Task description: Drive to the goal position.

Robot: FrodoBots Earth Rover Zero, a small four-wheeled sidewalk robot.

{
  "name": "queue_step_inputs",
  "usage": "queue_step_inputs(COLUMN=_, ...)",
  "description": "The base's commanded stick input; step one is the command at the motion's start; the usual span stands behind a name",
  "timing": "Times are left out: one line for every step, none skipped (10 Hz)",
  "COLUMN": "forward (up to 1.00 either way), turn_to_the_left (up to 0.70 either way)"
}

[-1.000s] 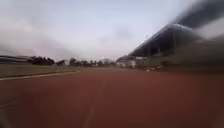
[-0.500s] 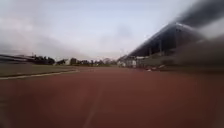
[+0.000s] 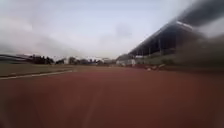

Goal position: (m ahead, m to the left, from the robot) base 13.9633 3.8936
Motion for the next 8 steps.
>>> queue_step_inputs(forward=0.70, turn_to_the_left=-0.22)
queue_step_inputs(forward=0.70, turn_to_the_left=-0.22)
queue_step_inputs(forward=0.70, turn_to_the_left=-0.22)
queue_step_inputs(forward=0.70, turn_to_the_left=-0.22)
queue_step_inputs(forward=0.70, turn_to_the_left=-0.11)
queue_step_inputs(forward=0.70, turn_to_the_left=0.00)
queue_step_inputs(forward=0.70, turn_to_the_left=0.00)
queue_step_inputs(forward=0.70, turn_to_the_left=0.00)
